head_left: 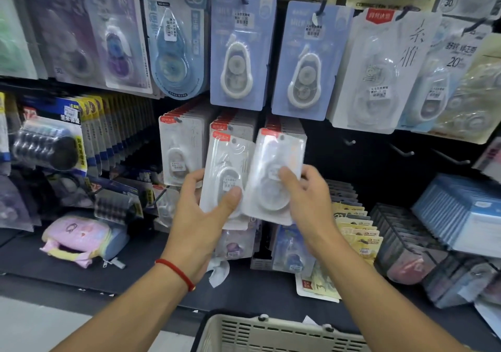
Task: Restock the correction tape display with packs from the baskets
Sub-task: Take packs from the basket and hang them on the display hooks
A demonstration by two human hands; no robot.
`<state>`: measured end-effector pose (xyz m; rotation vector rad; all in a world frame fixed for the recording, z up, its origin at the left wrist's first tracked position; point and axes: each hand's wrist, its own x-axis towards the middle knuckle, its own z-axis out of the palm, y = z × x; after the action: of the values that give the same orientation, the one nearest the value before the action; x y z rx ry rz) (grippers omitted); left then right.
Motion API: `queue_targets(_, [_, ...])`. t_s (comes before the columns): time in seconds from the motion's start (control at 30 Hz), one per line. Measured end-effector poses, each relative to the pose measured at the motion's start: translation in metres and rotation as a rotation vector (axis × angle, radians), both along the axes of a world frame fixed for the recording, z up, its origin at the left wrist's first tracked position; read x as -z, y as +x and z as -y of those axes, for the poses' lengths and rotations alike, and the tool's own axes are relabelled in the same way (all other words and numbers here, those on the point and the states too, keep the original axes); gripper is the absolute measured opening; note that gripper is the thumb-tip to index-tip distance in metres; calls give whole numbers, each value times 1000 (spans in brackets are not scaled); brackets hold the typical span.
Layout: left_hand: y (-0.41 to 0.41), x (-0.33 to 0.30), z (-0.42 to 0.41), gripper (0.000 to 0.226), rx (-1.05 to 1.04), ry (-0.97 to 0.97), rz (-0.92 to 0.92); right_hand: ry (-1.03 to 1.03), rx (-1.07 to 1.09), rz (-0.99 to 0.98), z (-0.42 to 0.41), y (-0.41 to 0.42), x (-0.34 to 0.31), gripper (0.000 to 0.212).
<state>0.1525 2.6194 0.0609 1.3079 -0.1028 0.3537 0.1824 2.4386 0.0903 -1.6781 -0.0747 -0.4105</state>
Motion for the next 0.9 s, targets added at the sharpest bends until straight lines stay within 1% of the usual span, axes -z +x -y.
queue_targets(0.07, [3, 2, -2, 48, -24, -3, -9, 28, 71, 15, 6, 3, -4, 19])
queue_targets(0.17, [3, 2, -3, 48, -35, 10, -6, 25, 57, 25, 12, 3, -6, 23])
queue_targets(0.3, [2, -1, -3, 48, -48, 3, -16, -68, 75, 99, 14, 2, -5, 22])
queue_targets(0.37, [1, -3, -4, 50, -64, -4, -7, -81, 97, 111, 12, 2, -3, 22])
queue_targets(0.43, [-1, -5, -5, 54, -73, -18, -7, -104, 147, 76, 12, 5, -1, 28])
queue_targets(0.5, [-1, -4, -6, 54, -80, -27, -18, -181, 182, 15, 12, 8, 3, 40])
queue_targets(0.53, [-1, -3, -7, 52, -81, -25, -23, -269, 210, -4, 13, 9, 5, 47])
queue_targets(0.57, [-1, -3, -8, 49, -81, -21, -27, -407, 264, 15, 15, 10, 8, 55])
queue_targets(0.6, [0, -2, -9, 47, -81, -17, -30, -572, 330, 81, 16, 10, 10, 60])
queue_targets(0.63, [1, -1, -10, 46, -80, -14, -31, -737, 383, 193, 16, 9, 12, 59])
queue_targets(0.67, [1, -1, -11, 46, -82, -12, -32, -876, 390, 320, 16, 8, 14, 54])
queue_targets(0.7, [1, -1, -12, 46, -85, -11, -31, -994, 352, 413, 16, 9, 15, 48])
queue_targets(0.73, [1, -1, -13, 46, -90, -10, -30, -1093, 280, 448, 16, 11, 17, 45])
queue_targets(0.8, [1, -1, -14, 46, -97, -9, -30, -1245, 150, 362, 16, 14, 20, 49])
queue_targets(0.83, [2, -1, -14, 46, -98, -9, -33, -1286, 119, 313, 15, 15, 20, 52])
queue_targets(0.9, [2, -1, -15, 46, -100, -8, -34, -1310, 119, 291, 12, 17, 18, 58])
